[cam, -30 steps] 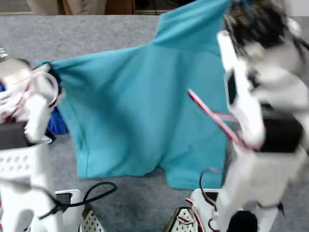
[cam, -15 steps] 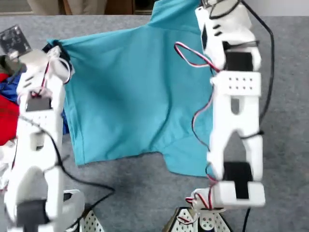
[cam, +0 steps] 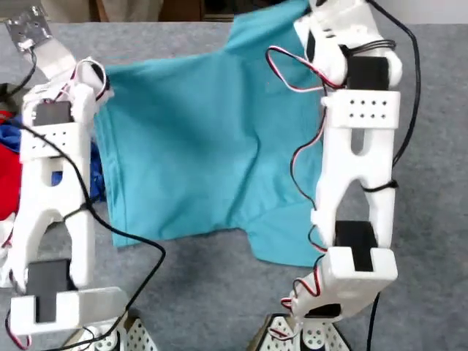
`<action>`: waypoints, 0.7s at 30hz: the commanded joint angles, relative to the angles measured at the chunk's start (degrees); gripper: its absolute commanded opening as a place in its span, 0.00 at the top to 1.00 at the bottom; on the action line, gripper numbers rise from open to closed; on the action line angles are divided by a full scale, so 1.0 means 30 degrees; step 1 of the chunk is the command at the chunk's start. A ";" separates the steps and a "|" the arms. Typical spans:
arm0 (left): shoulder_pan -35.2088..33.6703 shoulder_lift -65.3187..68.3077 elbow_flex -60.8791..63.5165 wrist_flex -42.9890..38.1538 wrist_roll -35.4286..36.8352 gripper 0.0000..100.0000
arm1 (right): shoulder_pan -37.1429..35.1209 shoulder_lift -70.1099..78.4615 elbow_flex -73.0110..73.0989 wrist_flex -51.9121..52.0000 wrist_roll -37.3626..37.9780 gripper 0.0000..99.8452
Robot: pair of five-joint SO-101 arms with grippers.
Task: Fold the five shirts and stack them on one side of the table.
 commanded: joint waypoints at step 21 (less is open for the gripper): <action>0.2081 -0.9011 1.2366 0.4689 -0.3194 0.98 | -0.0073 -1.0564 1.1795 0.7297 0.2696 1.00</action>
